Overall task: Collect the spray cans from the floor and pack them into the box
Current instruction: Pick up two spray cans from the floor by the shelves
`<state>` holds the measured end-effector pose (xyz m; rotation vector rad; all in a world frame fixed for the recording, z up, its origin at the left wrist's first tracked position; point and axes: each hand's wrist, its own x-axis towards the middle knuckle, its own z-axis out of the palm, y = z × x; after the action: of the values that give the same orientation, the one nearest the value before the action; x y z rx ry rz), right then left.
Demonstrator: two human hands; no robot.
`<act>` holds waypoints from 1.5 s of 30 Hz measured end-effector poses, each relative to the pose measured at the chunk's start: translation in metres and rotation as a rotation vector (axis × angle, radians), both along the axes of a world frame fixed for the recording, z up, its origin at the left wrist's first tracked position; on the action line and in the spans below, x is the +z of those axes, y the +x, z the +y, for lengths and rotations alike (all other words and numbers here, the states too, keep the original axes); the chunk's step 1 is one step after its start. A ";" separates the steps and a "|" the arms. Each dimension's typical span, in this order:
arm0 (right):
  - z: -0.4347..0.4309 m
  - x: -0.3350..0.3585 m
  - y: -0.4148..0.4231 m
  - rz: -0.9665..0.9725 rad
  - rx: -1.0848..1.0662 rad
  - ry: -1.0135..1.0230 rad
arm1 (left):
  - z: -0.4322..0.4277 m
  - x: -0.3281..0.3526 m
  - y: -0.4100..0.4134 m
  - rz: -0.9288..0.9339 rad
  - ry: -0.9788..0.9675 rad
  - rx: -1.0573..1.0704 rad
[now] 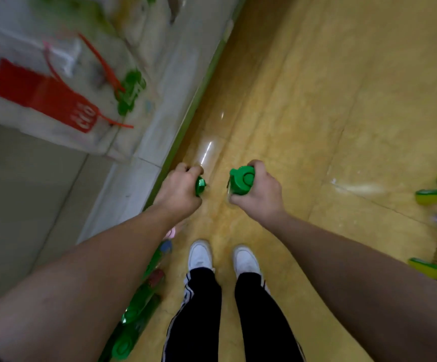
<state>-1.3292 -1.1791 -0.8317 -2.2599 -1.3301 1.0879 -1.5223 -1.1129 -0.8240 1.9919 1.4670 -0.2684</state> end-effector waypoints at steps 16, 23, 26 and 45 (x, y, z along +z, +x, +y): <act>0.049 0.469 0.112 -0.232 -0.064 0.360 | 0.070 0.469 0.098 -0.197 0.348 -0.139; 0.033 0.645 0.135 -0.375 -0.030 0.715 | 0.037 0.649 0.098 -0.285 0.556 -0.092; 0.018 0.697 0.141 -0.318 0.017 0.873 | 0.007 0.701 0.096 -0.273 0.664 -0.032; -0.119 0.765 -0.029 0.097 0.638 1.095 | -0.286 0.800 -0.046 -0.271 0.870 0.609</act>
<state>-1.3578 -1.2978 -0.0665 -1.0000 -1.9793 0.3698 -1.5678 -1.3991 -0.0241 1.9089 2.1077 1.0100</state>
